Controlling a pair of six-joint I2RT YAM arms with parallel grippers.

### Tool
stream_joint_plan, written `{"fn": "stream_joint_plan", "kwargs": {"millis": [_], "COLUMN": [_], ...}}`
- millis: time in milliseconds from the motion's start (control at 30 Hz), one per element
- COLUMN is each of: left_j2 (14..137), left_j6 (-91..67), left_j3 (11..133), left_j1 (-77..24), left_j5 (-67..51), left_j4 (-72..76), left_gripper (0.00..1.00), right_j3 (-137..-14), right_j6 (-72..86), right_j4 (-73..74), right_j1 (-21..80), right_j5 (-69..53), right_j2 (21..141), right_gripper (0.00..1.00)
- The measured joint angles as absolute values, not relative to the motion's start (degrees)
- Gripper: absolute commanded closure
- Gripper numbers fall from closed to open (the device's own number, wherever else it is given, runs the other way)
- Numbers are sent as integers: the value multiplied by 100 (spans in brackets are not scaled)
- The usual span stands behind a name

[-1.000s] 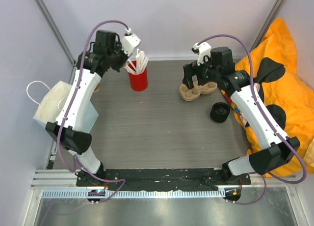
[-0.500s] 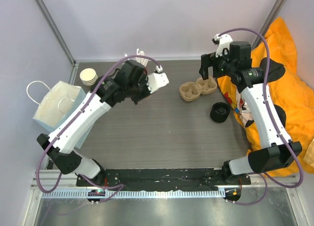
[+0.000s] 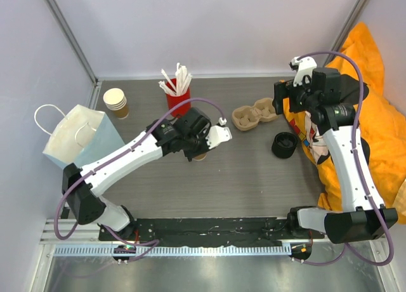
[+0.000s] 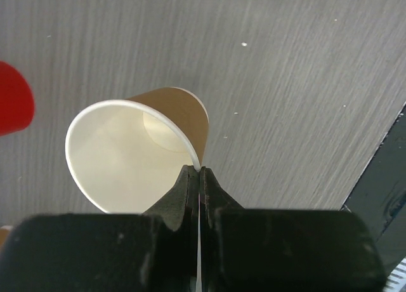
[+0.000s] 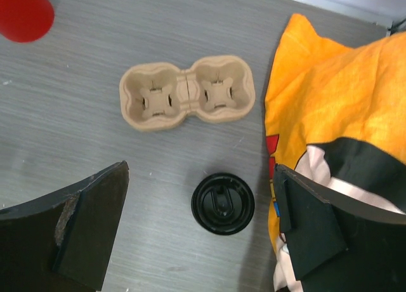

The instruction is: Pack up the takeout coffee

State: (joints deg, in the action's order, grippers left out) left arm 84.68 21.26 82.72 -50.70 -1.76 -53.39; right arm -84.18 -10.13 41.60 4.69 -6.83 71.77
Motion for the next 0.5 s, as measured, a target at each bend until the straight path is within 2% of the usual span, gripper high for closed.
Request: {"fn": "stream_joint_plan", "kwargs": {"millis": [300, 500], "left_j2": [8932, 9441], "left_j6": [1787, 1594], "left_j3": [7778, 7688], "left_j1": [-5422, -5725], "left_j5": [-274, -148], "left_j4": [-4532, -4091], "left_gripper": [98, 92], "right_j3": [-7787, -7612], "right_j6": [-1090, -1155], "right_j4": [4219, 4233], "right_j1": [370, 281], "right_j5": [-648, -604], "right_j2": [6864, 6674], "right_gripper": [0, 0]}}
